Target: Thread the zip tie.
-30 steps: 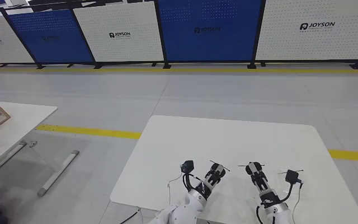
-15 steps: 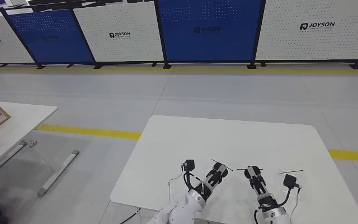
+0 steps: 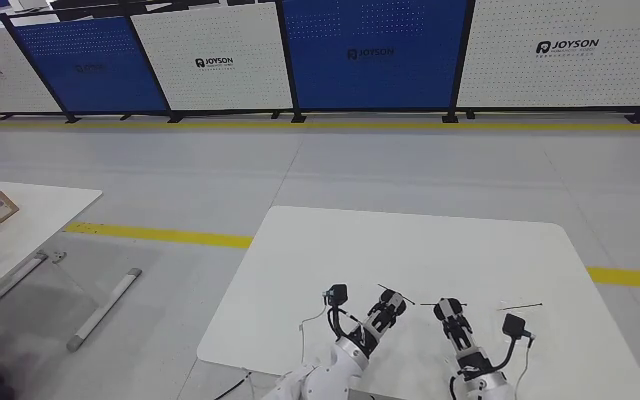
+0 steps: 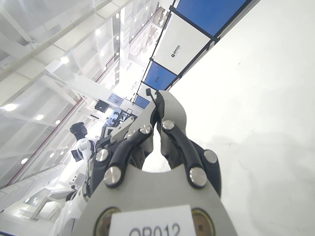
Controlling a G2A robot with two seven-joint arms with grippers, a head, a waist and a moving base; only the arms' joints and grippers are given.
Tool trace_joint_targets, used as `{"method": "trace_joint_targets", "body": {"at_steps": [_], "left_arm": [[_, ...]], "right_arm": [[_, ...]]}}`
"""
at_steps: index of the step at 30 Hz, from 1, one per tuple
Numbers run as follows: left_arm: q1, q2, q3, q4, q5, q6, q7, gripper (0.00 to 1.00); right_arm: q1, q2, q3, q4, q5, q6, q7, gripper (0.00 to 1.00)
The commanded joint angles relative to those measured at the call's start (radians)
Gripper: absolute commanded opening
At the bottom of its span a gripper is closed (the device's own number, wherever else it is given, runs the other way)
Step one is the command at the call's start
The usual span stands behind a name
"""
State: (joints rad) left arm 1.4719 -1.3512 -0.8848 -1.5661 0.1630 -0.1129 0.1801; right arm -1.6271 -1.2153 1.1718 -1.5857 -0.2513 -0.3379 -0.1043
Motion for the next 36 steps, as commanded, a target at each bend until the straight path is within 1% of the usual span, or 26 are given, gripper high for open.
{"method": "trace_joint_targets", "body": {"at_steps": [1,11,12,14,18,25,27,31,36], "left_arm": [[-0.003,-0.003,0.003,0.004,-0.007,0.011,0.011,0.0],[-0.005,-0.003,0.003,0.006,-0.008,0.015,0.012,0.0],[-0.005,-0.004,0.001,0.006,-0.01,0.018,0.013,0.0],[-0.007,-0.006,-0.003,0.003,-0.009,0.031,0.036,0.0],[-0.009,-0.009,0.003,-0.001,-0.001,0.042,0.045,0.0],[-0.009,-0.009,0.003,-0.002,0.0,0.044,0.046,0.0],[-0.009,-0.009,0.003,-0.002,0.0,0.044,0.046,0.0],[-0.009,-0.009,0.003,-0.002,0.0,0.044,0.046,0.0],[-0.009,-0.009,0.003,-0.002,0.0,0.044,0.046,0.0]], "right_arm": [[0.0,0.0,0.0,0.0,0.0,0.0,-0.001,0.0],[-0.001,-0.003,-0.008,0.002,-0.006,0.003,0.001,0.0],[-0.001,-0.004,-0.011,0.004,-0.009,-0.001,-0.005,0.0],[-0.001,-0.008,-0.018,0.007,-0.031,-0.002,-0.047,0.0],[-0.006,-0.014,-0.034,0.003,-0.059,-0.002,-0.11,0.0],[-0.006,-0.014,-0.034,0.003,-0.059,-0.002,-0.11,0.0],[0.002,-0.015,-0.034,0.002,-0.036,0.005,-0.079,0.0],[0.021,-0.017,-0.023,0.005,0.023,0.0,-0.011,0.0],[0.029,-0.018,-0.017,0.007,0.039,0.008,0.027,0.0]]}}
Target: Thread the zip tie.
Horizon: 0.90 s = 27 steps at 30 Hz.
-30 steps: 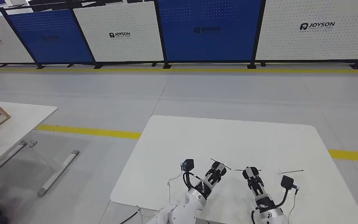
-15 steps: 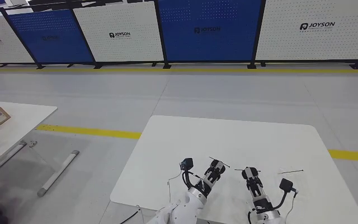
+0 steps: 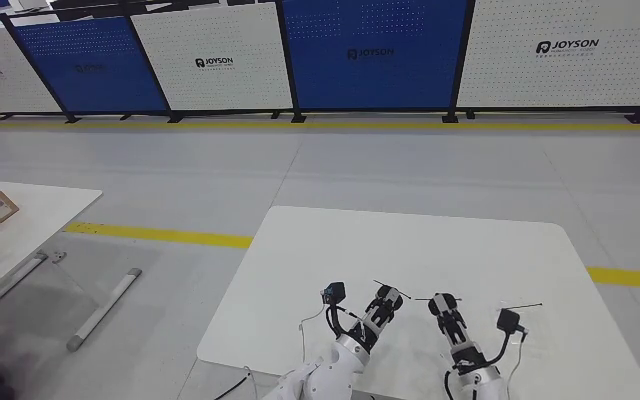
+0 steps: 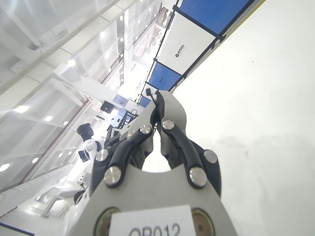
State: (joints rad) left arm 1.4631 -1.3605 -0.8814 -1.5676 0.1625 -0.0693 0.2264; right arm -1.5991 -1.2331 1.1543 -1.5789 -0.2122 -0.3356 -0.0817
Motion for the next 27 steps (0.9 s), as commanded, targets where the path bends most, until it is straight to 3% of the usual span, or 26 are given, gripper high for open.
{"method": "trace_joint_targets", "body": {"at_steps": [1,18,27], "left_arm": [[0.0,0.0,0.0,0.0,0.0,0.0,0.0,0.0],[0.0,0.0,0.0,0.0,0.0,0.0,0.0,0.0],[0.0,0.0,0.0,0.0,0.0,0.0,0.0,0.0]], "right_arm": [[0.003,-0.001,0.0,0.001,-0.001,0.012,0.007,0.0],[0.013,-0.013,-0.004,0.006,-0.034,0.048,0.011,0.0],[0.007,-0.018,0.001,0.004,-0.041,0.033,0.003,0.0]]}}
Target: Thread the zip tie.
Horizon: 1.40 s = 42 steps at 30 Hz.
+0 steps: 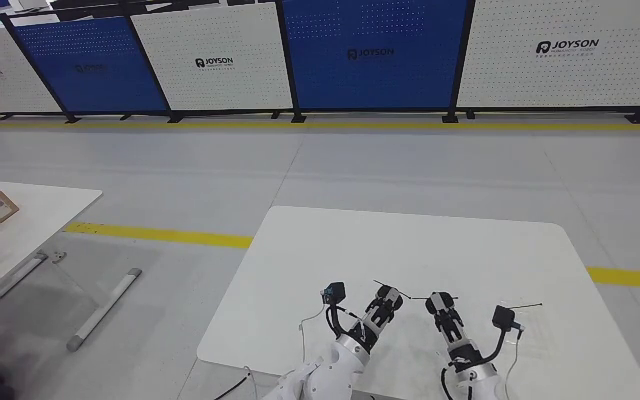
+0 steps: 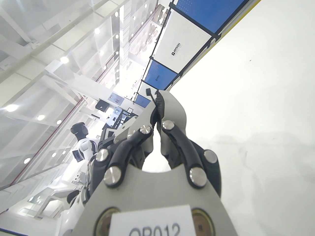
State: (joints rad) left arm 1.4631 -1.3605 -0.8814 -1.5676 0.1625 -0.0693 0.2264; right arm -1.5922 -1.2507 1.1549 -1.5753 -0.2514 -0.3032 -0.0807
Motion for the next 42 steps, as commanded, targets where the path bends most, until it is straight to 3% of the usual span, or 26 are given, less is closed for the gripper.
{"method": "trace_joint_targets", "body": {"at_steps": [1,17,32,42], "left_arm": [[0.0,0.0,0.0,0.0,0.0,0.0,0.0,0.0],[0.0,0.0,0.0,0.0,0.0,0.0,0.0,0.0],[0.0,0.0,0.0,0.0,0.0,0.0,0.0,0.0],[0.0,0.0,0.0,0.0,0.0,0.0,0.0,0.0]], "right_arm": [[0.0,-0.001,0.001,0.0,-0.004,0.003,0.003,0.0],[0.014,-0.012,-0.009,0.006,-0.016,0.037,0.028,0.0],[0.017,-0.023,-0.011,0.001,0.104,0.067,0.087,0.0],[0.022,-0.025,-0.013,0.001,0.113,0.081,0.107,0.0]]}}
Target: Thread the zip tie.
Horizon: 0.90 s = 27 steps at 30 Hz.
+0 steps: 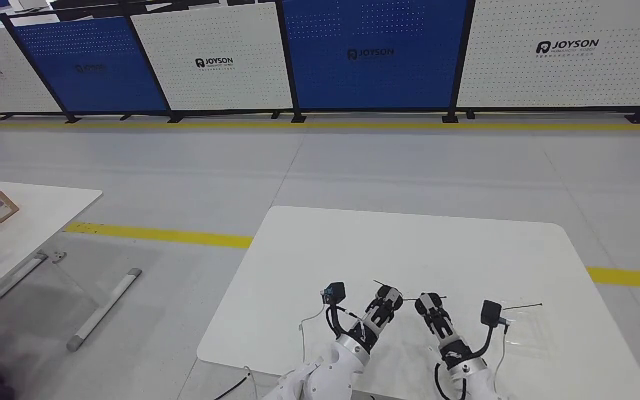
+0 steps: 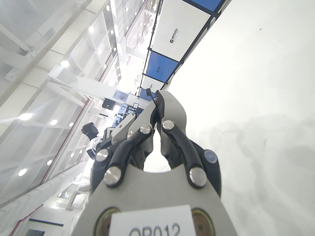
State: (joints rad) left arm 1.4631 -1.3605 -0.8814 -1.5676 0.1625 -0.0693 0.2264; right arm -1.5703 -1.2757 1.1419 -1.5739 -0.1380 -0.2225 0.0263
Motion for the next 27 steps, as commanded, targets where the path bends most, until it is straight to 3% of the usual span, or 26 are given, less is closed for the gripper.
{"method": "trace_joint_targets", "body": {"at_steps": [1,8,13,20,27], "left_arm": [[0.0,0.0,0.0,0.0,0.0,0.0,0.0,0.0],[0.0,0.0,0.0,0.0,-0.003,-0.002,-0.004,0.0],[0.004,-0.001,0.001,-0.006,-0.034,-0.043,-0.044,0.0],[0.012,-0.001,-0.005,-0.012,-0.032,-0.056,-0.036,0.0],[0.013,-0.003,-0.009,-0.01,-0.042,-0.077,-0.032,0.0]], "right_arm": [[0.0,0.0,0.0,0.0,0.0,0.0,0.0,0.0],[-0.002,-0.002,0.005,0.0,0.023,-0.018,-0.004,0.0],[0.003,-0.005,0.009,0.009,0.048,-0.044,0.009,0.0],[-0.004,-0.005,0.023,0.008,0.06,-0.078,0.016,0.0],[-0.006,-0.007,0.03,0.014,0.059,-0.079,0.017,0.0]]}}
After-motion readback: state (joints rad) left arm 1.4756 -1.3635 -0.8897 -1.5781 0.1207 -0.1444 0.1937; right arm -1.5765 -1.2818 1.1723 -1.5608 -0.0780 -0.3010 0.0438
